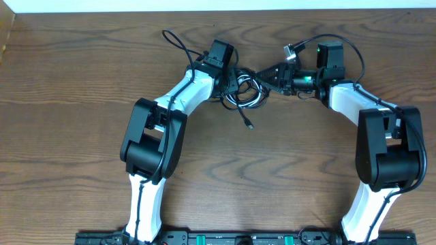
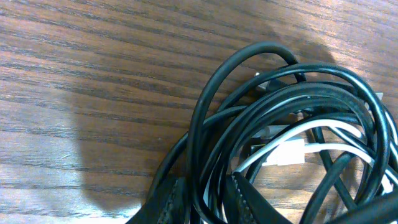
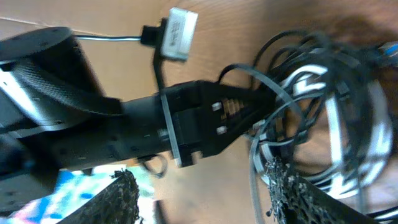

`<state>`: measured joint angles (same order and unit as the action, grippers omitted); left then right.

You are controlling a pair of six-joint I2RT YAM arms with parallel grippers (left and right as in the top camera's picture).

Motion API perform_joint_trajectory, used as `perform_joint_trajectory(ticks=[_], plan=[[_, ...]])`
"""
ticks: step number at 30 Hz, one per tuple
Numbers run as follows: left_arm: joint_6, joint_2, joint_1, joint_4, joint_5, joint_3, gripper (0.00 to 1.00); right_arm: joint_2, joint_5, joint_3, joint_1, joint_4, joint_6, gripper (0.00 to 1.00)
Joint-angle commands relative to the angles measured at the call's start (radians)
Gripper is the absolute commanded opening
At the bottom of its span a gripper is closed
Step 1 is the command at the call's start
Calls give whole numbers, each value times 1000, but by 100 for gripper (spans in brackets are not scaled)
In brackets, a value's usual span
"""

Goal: Untangle cables

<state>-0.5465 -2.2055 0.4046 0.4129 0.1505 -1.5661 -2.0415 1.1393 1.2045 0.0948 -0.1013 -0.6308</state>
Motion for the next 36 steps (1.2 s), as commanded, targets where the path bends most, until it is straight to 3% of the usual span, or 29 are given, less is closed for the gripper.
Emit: perform_joint_trajectory(ticks=[1, 9, 15, 22, 31, 36], plan=[[-1, -38, -6, 27, -34, 24, 27, 5, -97, 3, -10, 18, 224, 69], [-2, -38, -6, 26, -31, 24, 27, -3, -181, 3, 32, 166, 411, 73], [-8, -38, -6, 27, -31, 24, 27, -6, -303, 3, 100, 212, 438, 74], [-8, -38, -6, 31, -32, 24, 27, -6, -302, 3, 150, 233, 437, 73], [-8, -38, -6, 30, -32, 24, 27, -6, -119, 3, 117, 284, 427, 68], [-8, -38, -6, 31, -31, 24, 27, -8, -57, 3, 115, 289, 459, 61]])
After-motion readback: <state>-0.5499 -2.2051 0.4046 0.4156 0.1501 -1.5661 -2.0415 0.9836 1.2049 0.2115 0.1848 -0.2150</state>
